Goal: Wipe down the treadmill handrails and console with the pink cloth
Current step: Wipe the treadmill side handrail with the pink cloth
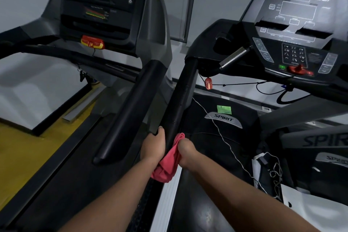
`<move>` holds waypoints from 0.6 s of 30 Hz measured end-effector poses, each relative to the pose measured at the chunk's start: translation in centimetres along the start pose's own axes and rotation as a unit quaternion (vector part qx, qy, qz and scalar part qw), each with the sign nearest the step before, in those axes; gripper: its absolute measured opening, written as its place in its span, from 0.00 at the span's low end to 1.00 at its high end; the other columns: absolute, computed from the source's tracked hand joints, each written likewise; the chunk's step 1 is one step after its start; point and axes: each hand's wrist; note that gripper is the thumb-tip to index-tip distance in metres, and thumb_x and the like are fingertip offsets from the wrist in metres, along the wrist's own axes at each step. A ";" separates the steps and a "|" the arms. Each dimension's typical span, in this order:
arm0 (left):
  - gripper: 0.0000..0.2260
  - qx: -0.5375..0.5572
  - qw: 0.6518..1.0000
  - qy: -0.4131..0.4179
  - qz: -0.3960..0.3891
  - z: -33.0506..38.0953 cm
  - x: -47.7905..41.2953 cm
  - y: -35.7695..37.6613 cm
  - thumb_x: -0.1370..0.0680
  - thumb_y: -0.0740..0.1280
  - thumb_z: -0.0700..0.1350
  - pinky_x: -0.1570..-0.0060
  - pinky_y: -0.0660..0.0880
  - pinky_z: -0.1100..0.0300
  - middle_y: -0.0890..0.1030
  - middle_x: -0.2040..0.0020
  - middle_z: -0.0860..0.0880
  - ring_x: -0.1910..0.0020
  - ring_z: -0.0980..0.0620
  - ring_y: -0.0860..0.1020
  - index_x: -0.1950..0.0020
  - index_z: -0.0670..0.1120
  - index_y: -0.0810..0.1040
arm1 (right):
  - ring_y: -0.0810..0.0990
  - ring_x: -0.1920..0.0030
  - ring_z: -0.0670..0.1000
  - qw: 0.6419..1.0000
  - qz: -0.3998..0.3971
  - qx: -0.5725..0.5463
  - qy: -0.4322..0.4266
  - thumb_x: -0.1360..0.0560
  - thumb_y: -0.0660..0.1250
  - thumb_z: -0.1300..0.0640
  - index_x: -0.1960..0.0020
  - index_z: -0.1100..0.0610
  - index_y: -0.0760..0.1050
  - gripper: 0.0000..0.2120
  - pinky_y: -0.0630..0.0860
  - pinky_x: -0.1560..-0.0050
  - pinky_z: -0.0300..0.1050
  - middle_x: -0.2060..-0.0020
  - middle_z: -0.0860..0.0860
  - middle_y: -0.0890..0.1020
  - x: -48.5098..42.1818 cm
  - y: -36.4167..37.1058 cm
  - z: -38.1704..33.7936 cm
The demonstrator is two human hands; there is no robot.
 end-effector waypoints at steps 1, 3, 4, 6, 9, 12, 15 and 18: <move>0.27 -0.001 1.000 0.001 0.001 0.0 0.0 0.0 0.20 0.54 0.58 0.40 0.66 0.54 0.74 0.34 0.40 0.35 0.41 0.71 0.33 0.38 0.72 | 0.73 0.41 0.56 1.000 0.005 -0.028 -0.009 0.16 0.47 0.60 0.29 0.68 0.64 0.20 0.66 0.32 0.47 0.44 0.61 0.75 -0.3 0.0 -0.1; 0.27 -0.003 1.000 0.003 0.004 0.0 -0.1 0.0 0.20 0.54 0.58 0.42 0.67 0.54 0.75 0.35 0.39 0.36 0.40 0.72 0.35 0.38 0.73 | 0.76 0.44 0.55 0.998 0.015 -0.051 -0.046 0.17 0.48 0.61 0.30 0.66 0.65 0.19 0.72 0.43 0.40 0.45 0.59 0.77 0.5 0.7 -0.7; 0.27 -0.005 1.000 0.004 0.006 0.1 -0.1 0.0 0.20 0.54 0.58 0.42 0.67 0.54 0.75 0.35 0.39 0.36 0.40 0.73 0.36 0.38 0.74 | 0.75 0.39 0.55 0.996 0.013 -0.057 -0.062 0.17 0.47 0.62 0.28 0.64 0.63 0.19 0.70 0.42 0.39 0.39 0.58 0.75 1.4 1.0 -0.9; 0.27 -0.011 1.000 0.003 0.009 0.1 -0.1 0.0 0.20 0.54 0.58 0.43 0.67 0.54 0.75 0.36 0.39 0.37 0.40 0.73 0.36 0.38 0.74 | 0.63 0.27 0.52 0.994 0.038 -0.047 -0.096 0.17 0.42 0.63 0.24 0.59 0.56 0.21 0.57 0.30 0.41 0.27 0.54 0.64 2.4 1.5 -1.1; 0.27 -0.013 1.000 0.003 0.015 0.0 0.1 0.1 0.20 0.53 0.58 0.43 0.67 0.54 0.75 0.36 0.39 0.37 0.40 0.73 0.35 0.38 0.73 | 0.64 0.28 0.53 0.995 0.011 -0.012 -0.098 0.17 0.44 0.61 0.24 0.57 0.58 0.22 0.58 0.28 0.44 0.28 0.53 0.66 1.1 1.1 -0.5; 0.26 -0.010 1.000 0.005 0.020 0.0 0.1 0.1 0.20 0.53 0.58 0.45 0.67 0.55 0.76 0.37 0.40 0.38 0.41 0.73 0.36 0.38 0.74 | 0.78 0.44 0.59 0.999 -0.034 -0.012 -0.003 0.17 0.50 0.57 0.35 0.63 0.73 0.19 0.74 0.41 0.53 0.44 0.60 0.79 0.6 -0.2 0.5; 0.26 -0.001 1.000 0.005 0.017 -0.2 -0.1 0.2 0.20 0.53 0.59 0.47 0.68 0.55 0.78 0.41 0.41 0.42 0.41 0.75 0.38 0.39 0.75 | 0.79 0.57 0.58 0.996 -0.080 0.007 0.030 0.17 0.49 0.57 0.39 0.65 0.75 0.20 0.78 0.62 0.49 0.56 0.60 0.81 1.0 -1.3 1.7; 0.26 0.010 1.000 -0.001 0.023 -0.3 -0.1 0.2 0.20 0.53 0.59 0.50 0.67 0.56 0.78 0.42 0.41 0.43 0.42 0.76 0.39 0.39 0.76 | 0.77 0.57 0.57 0.997 -0.048 0.048 0.021 0.18 0.49 0.60 0.42 0.66 0.74 0.17 0.77 0.58 0.49 0.55 0.60 0.79 0.6 -1.8 2.0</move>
Point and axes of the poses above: each hand's wrist, its own x-axis away from the middle knuckle, its own y-axis out of the palm, z = x × y
